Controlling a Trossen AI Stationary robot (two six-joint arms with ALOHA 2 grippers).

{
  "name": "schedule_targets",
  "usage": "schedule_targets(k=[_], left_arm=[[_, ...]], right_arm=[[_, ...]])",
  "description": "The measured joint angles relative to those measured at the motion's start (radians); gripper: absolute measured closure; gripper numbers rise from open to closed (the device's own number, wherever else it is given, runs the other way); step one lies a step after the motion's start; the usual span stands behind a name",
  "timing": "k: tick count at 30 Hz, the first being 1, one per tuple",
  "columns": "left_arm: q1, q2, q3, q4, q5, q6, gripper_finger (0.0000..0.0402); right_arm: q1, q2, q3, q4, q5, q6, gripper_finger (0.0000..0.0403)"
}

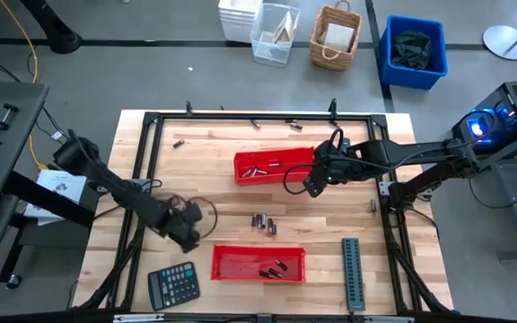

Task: Sort batteries
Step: Put the black battery into the bottom red bin

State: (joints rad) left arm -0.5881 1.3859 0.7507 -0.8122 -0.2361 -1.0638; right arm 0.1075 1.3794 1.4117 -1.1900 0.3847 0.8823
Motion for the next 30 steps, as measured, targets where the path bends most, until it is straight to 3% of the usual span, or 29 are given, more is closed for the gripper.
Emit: schedule_targets(k=[4, 8, 12, 16, 24, 30], left_arm=[[0.069, -0.112, 0.108, -0.096, -0.088, 0.081, 0.0370], [0.159, -0.157, 0.218, 0.032, -0.140, 0.293, 0.0370], [0.227, -0.110, 0.284, 0.241, -0.049, 0.504, 0.0370], [0.250, -0.023, 0.359, 0.358, 0.046, 0.618, 0.0370], [0.252, 0.132, 0.517, 0.362, 0.182, 0.674, 0.0370], [0.228, 0.145, 0.546, 0.339, 0.202, 0.655, 0.0370]], right_arm=[[0.008, -0.015, 0.000, -0.006, 0.024, -0.045, 0.0153], [0.017, -0.038, 0.000, -0.019, 0.068, -0.057, 0.0153], [0.017, -0.067, 0.000, -0.031, 0.087, -0.064, 0.0153], [0.017, -0.085, 0.000, -0.046, 0.106, -0.069, 0.0153], [0.017, -0.086, 0.000, -0.060, 0.121, -0.090, 0.0153], [0.017, -0.086, 0.000, -0.073, 0.122, -0.110, 0.0153]])
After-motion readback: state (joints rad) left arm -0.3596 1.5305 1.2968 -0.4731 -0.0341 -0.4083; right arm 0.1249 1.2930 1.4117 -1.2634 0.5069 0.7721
